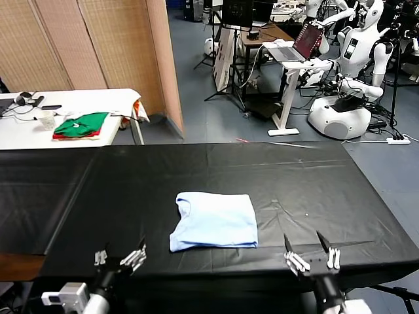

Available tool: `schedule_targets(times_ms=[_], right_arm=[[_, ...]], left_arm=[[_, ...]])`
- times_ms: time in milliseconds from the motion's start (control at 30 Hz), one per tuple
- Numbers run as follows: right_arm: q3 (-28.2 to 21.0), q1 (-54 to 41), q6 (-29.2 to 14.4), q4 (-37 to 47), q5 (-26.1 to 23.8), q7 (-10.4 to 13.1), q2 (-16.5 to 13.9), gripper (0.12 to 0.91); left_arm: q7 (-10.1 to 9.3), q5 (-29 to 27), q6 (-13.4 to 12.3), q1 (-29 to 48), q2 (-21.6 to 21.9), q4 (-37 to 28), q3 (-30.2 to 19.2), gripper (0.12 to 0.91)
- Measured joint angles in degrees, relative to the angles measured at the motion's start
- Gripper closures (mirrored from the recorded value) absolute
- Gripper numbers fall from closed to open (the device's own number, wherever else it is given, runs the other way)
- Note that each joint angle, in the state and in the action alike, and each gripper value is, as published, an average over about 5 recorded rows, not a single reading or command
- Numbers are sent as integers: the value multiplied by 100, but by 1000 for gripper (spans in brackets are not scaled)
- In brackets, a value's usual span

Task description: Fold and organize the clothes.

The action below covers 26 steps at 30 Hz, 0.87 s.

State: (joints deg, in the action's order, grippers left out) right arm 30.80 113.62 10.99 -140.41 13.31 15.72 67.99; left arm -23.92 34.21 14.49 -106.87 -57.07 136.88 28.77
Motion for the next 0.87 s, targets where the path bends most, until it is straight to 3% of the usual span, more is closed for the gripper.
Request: schedule_targets(times_ms=[333, 867], right_arm=[[-269, 788, -120, -23, -269, 338, 123, 118], [-344, 966, -99, -25, -266, 334, 138, 118]], left_arm=[[56, -66, 187, -170, 68, -19, 26, 123], [72, -69, 238, -173, 104, -53, 23, 123]])
